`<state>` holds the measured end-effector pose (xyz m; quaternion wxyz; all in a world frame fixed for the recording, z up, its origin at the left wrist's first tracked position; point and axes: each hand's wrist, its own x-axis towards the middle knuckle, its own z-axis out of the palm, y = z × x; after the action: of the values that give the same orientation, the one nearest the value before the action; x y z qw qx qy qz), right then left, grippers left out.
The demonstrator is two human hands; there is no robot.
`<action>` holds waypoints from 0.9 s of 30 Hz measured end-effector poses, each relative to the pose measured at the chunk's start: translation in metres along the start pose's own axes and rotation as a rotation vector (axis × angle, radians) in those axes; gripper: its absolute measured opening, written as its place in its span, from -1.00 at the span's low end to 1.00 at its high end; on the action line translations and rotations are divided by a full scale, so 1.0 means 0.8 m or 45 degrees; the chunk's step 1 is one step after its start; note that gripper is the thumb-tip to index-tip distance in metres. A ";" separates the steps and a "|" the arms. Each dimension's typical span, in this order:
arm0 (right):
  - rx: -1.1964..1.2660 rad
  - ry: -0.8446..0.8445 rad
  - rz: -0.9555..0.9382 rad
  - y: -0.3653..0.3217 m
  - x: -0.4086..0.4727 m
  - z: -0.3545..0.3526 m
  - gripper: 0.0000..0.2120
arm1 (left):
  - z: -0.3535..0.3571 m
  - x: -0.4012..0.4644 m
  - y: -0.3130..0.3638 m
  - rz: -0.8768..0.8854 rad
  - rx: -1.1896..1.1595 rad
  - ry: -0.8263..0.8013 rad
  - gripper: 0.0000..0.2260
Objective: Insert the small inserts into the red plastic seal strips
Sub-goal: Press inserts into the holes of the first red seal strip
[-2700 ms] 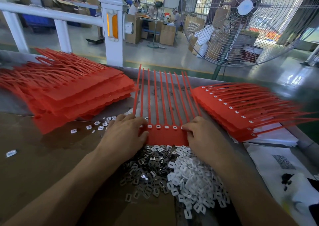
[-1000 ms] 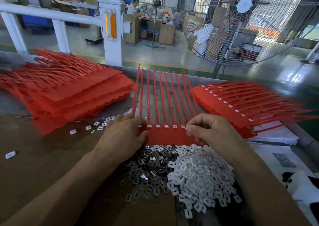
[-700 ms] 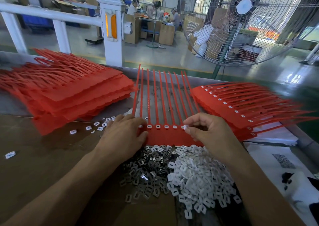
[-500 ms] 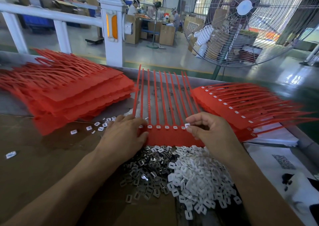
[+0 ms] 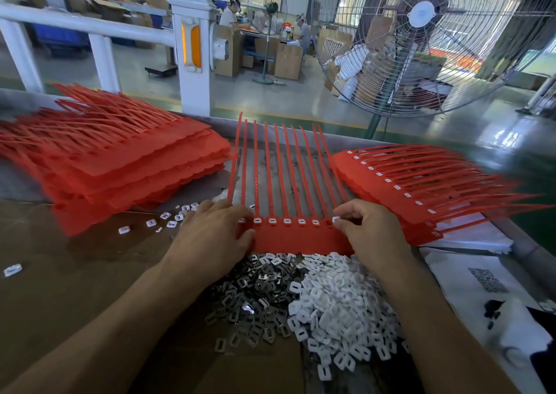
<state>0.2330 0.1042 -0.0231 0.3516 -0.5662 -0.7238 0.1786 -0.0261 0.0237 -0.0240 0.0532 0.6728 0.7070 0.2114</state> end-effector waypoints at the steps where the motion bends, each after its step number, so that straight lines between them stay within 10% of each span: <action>1: -0.009 -0.019 0.003 0.001 0.001 0.003 -0.85 | 0.000 0.000 0.000 -0.002 0.002 -0.002 -0.66; 27: -0.239 -0.104 -0.038 -0.009 -0.008 -0.005 -0.77 | -0.004 -0.002 0.002 -0.001 -0.009 -0.001 -0.65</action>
<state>0.2314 0.0955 -0.0178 0.2700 -0.5781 -0.7594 0.1277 -0.0259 0.0214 -0.0211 0.0560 0.6725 0.7063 0.2137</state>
